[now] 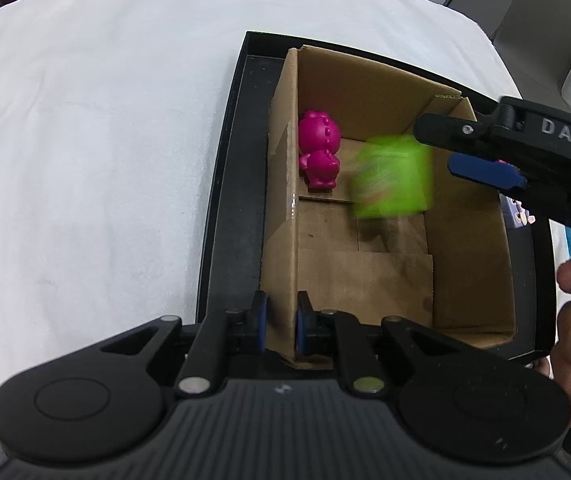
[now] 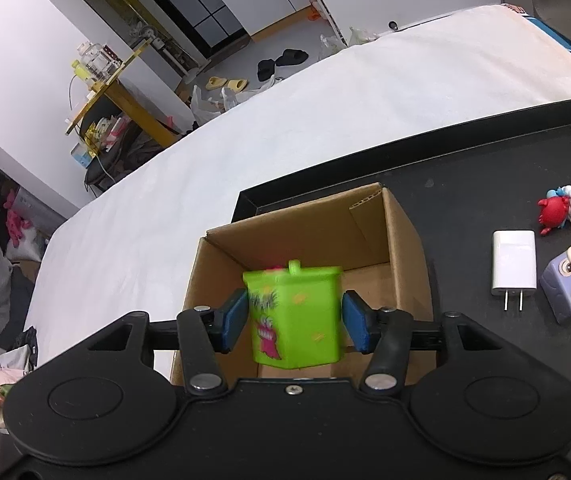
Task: Organize rigid objects
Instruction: 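Lower the green container into the box and open the right gripper, then withdraw the right gripper from the box toward the lavender cube figure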
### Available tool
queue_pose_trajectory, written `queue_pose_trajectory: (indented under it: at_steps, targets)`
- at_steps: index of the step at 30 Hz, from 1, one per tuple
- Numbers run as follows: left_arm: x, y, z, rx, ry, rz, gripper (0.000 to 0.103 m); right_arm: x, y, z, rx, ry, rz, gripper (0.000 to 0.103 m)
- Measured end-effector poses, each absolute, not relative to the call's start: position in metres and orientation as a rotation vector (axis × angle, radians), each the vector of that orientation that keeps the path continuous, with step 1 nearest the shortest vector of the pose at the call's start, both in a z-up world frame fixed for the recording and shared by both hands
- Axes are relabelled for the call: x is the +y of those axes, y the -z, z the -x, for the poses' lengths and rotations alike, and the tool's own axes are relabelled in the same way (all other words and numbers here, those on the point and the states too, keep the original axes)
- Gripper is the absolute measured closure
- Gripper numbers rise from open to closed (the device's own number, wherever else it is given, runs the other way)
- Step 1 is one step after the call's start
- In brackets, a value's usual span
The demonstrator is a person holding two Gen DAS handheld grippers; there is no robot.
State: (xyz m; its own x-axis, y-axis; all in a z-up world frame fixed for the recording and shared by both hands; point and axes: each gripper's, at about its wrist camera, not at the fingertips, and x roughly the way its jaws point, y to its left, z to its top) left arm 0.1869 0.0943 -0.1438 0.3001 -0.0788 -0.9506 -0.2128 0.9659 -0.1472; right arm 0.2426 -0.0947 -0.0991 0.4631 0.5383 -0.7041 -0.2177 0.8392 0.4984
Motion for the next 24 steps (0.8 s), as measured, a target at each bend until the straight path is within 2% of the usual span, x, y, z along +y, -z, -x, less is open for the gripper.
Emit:
queue_pose_trajectory:
  at_steps: [18, 24]
  targets:
    - [0.092, 0.138, -0.183, 1.248, -0.103, 0.255, 0.09, -0.123, 0.08, -0.224, 1.042, -0.507, -0.413, 0.05]
    - [0.093, 0.138, -0.181, 1.241, -0.108, 0.261, 0.09, -0.134, 0.076, -0.216, 1.05, -0.503, -0.406, 0.042]
